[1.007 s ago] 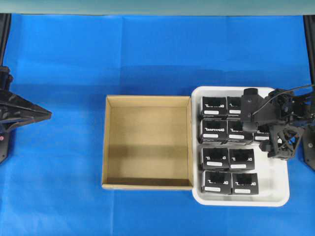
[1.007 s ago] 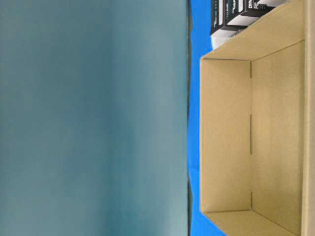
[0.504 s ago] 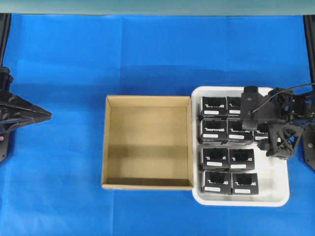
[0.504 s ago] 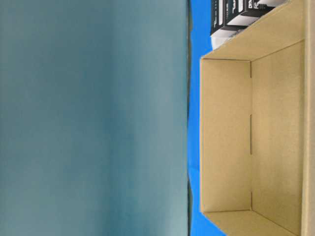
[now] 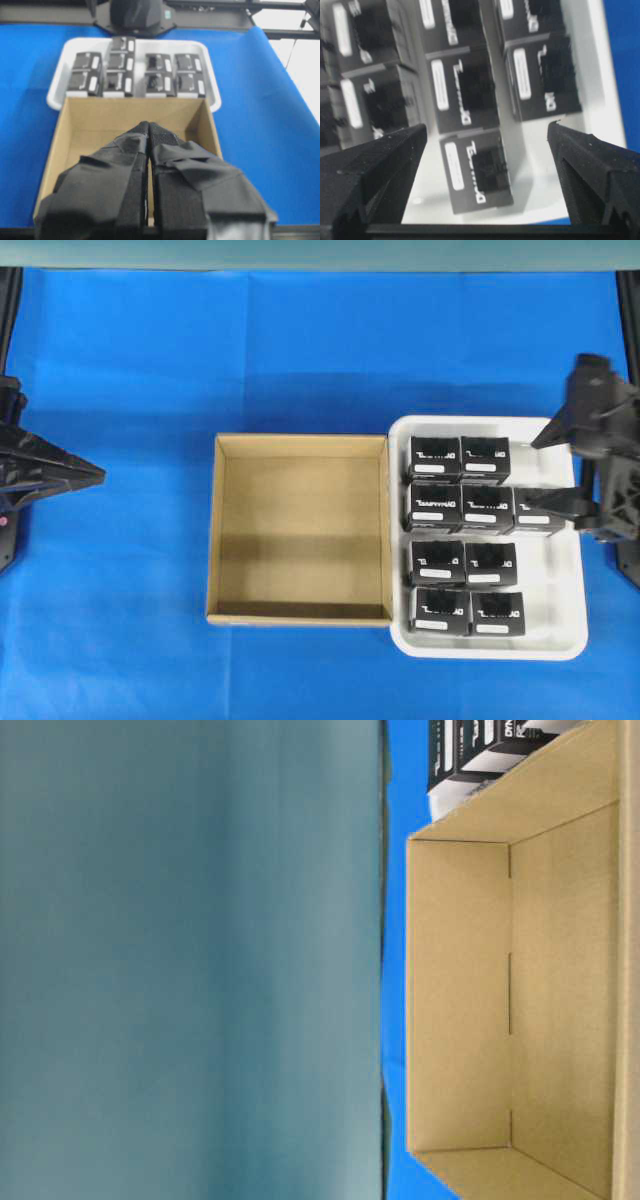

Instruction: Pick the box from inside the cardboard box.

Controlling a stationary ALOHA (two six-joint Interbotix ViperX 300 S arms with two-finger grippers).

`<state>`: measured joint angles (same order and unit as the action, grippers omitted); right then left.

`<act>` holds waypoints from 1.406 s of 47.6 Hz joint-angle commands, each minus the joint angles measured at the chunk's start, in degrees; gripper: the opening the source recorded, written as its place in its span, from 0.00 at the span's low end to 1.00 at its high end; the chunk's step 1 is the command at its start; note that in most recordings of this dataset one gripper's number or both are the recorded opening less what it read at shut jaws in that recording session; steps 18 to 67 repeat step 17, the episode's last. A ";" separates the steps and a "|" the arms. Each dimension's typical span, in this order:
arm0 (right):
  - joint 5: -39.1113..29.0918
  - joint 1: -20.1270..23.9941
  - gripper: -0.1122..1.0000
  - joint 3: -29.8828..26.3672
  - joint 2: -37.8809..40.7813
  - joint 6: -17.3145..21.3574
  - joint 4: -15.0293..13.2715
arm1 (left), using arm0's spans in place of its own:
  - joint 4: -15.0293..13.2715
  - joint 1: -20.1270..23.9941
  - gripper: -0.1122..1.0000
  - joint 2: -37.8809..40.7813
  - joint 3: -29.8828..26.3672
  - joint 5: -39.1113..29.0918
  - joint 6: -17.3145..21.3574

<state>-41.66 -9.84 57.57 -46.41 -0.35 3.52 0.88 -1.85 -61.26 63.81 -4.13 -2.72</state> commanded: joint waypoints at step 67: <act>24.26 4.04 0.97 0.53 -13.71 8.79 1.23 | 0.09 -0.09 0.12 0.97 -1.41 0.26 0.00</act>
